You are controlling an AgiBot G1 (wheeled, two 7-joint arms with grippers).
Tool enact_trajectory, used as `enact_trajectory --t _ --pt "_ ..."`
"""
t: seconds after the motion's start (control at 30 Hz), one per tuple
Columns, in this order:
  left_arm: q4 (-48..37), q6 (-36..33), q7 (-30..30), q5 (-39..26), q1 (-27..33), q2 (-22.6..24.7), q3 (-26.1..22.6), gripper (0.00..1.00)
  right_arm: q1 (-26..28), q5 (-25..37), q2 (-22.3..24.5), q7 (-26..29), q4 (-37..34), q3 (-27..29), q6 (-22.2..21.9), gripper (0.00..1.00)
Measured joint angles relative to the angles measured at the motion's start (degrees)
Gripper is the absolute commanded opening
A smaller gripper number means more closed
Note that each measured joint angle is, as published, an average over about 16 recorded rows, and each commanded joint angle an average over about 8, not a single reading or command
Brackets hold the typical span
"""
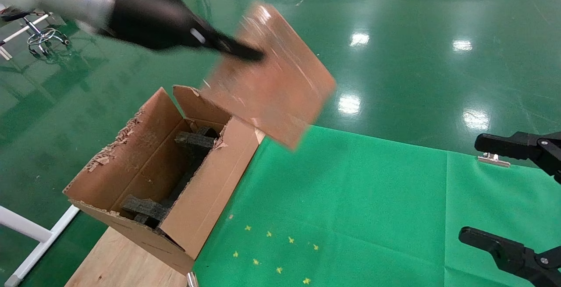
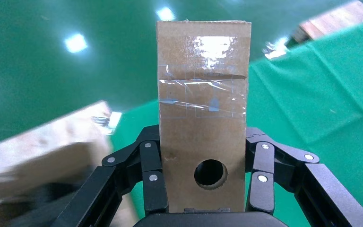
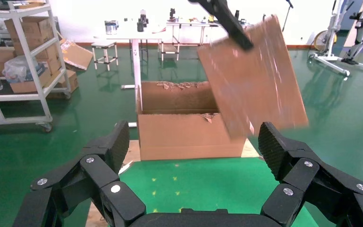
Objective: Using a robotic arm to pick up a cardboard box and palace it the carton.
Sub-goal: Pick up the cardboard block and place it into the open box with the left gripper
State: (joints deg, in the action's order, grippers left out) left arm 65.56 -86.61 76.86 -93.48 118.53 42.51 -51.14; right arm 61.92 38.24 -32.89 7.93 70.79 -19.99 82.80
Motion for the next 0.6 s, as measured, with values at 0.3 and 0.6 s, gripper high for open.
enact_trajectory --t 0.3,0.6 --pt "-13.0 -3.0 -16.8 -4.9 7.1 -5.9 -1.6 0.00 0.0 0.0 0.0 0.0 0.0 0.0 0.0 1.00" --pt "-28.8 -0.8 -31.1 -9.3 5.7 -6.5 -6.4 0.00 0.0 0.0 0.0 0.0 0.0 0.0 0.0 1.00"
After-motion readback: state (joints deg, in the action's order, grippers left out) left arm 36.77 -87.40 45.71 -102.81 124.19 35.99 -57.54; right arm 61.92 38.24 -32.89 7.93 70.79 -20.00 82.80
